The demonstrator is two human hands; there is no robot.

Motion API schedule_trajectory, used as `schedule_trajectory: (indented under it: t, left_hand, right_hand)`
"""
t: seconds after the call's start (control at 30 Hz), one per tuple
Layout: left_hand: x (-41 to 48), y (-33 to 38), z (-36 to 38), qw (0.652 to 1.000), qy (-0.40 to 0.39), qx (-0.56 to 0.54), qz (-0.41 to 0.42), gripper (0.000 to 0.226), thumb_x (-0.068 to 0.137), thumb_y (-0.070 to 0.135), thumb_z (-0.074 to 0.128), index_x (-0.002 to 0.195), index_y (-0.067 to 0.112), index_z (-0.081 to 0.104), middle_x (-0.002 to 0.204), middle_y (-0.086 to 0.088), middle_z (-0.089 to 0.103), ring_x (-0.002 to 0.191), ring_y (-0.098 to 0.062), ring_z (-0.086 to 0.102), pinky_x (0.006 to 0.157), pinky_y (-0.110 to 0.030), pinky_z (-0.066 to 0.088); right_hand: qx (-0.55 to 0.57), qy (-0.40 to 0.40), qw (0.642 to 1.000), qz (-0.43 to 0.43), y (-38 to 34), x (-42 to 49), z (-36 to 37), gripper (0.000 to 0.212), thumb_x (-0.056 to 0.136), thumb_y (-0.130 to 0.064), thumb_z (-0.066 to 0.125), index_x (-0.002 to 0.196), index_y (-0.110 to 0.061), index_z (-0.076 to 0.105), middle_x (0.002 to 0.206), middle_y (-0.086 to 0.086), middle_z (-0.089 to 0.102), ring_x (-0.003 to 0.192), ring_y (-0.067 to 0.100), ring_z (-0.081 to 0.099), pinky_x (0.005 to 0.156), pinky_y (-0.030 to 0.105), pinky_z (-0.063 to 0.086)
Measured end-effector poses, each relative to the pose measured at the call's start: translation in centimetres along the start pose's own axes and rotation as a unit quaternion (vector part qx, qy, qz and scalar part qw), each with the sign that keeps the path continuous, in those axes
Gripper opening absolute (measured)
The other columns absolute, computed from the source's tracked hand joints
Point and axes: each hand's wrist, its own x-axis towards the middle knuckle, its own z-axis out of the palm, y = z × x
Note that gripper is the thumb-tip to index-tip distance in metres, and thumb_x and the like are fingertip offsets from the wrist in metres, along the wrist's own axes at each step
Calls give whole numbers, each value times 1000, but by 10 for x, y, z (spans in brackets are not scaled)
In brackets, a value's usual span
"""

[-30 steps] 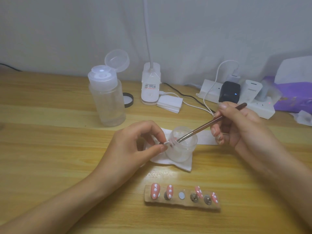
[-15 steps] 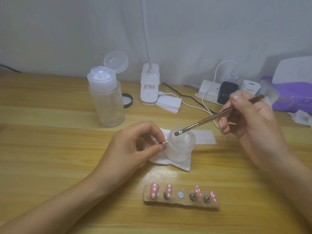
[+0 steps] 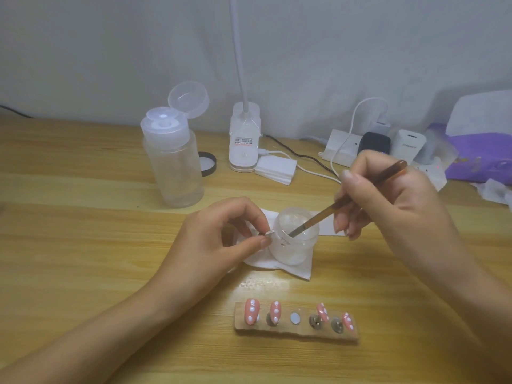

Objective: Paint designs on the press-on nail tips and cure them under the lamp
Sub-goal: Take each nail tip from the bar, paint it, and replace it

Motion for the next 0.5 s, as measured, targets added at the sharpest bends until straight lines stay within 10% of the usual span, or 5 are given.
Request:
schedule_trajectory:
  t: [0.5]
  left_hand:
    - [1,1,0,1000,1,11,3,17,79,10,80,77,22,68,72,21,62,58,4,55,55,-5,35]
  right_hand:
    - [98,32,990,99,13,6,-6,29,90,-35,54,70,-15,56,54,10,59,47,18,53,44,23,45]
